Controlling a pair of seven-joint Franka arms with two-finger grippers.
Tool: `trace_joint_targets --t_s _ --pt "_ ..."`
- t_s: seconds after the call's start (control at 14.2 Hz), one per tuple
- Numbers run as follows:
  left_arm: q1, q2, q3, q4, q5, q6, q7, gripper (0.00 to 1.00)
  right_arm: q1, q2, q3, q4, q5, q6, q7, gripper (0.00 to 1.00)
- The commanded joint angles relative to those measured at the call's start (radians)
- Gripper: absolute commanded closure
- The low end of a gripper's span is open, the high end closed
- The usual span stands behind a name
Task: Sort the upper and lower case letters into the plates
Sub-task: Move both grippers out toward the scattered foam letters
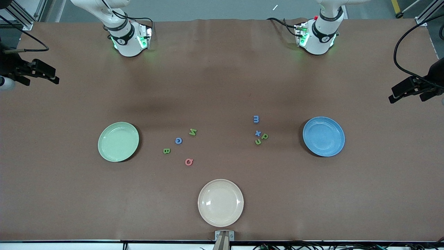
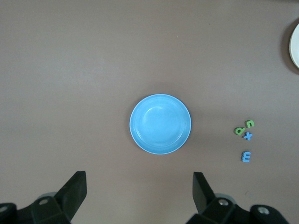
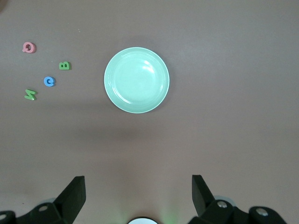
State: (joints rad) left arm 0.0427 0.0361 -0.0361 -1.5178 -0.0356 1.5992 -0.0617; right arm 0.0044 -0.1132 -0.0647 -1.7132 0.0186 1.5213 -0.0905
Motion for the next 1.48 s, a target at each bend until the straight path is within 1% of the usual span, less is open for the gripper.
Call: trace_joint_targets --t_s 0.0,0.42,0.56,0.78,0.85,0.99,1.06,1.13,1.2,1.27,1.34,1.41 --pt "0.000 -0.004 -0.005 0.022 -0.009 -0.015 0.008 0.00 -0.011 -0.026 0.011 -0.020 -0.011 -0.001 0.006 0.00" --pt "0.000 -0.004 -0.005 0.016 -0.017 -0.018 -0.003 0.00 -0.014 -0.009 0.010 0.024 -0.009 -0.047 0.011 0.00" --pt "-0.012 -0.001 -0.014 0.004 -0.027 -0.053 -0.012 0.00 -0.020 -0.003 0.005 0.030 0.003 -0.038 0.014 0.00" --pt "-0.012 -0.001 -0.105 -0.068 -0.030 -0.061 -0.056 0.00 -0.020 0.055 0.005 0.058 -0.002 -0.006 0.003 0.00" --pt "-0.014 0.004 -0.158 -0.100 -0.030 -0.048 -0.111 0.00 -0.023 0.063 0.005 0.061 -0.008 0.008 0.003 0.00" --pt "-0.014 0.018 -0.260 -0.181 -0.030 0.035 -0.252 0.00 -0.026 0.104 0.005 0.060 -0.012 0.068 0.000 0.00" --pt "-0.014 0.022 -0.316 -0.246 -0.030 0.124 -0.323 0.00 -0.026 0.124 0.003 0.061 -0.014 0.077 0.000 0.00" --pt "-0.014 0.025 -0.356 -0.302 -0.030 0.212 -0.390 0.00 -0.026 0.167 0.003 0.064 -0.020 0.086 -0.002 0.00" --pt "-0.018 0.036 -0.396 -0.358 -0.029 0.305 -0.459 0.00 -0.021 0.237 0.003 0.087 -0.064 0.091 -0.002 0.00" --pt "-0.026 0.053 -0.424 -0.393 -0.027 0.370 -0.516 0.00 -0.020 0.257 0.005 0.090 -0.086 0.095 0.006 0.00" --pt "-0.044 0.086 -0.441 -0.416 -0.020 0.424 -0.570 0.00 -0.017 0.257 0.006 0.086 -0.079 0.091 0.017 0.00" --pt "-0.070 0.123 -0.444 -0.427 -0.012 0.458 -0.611 0.00 -0.012 0.259 0.006 0.077 -0.053 0.091 0.047 0.00"
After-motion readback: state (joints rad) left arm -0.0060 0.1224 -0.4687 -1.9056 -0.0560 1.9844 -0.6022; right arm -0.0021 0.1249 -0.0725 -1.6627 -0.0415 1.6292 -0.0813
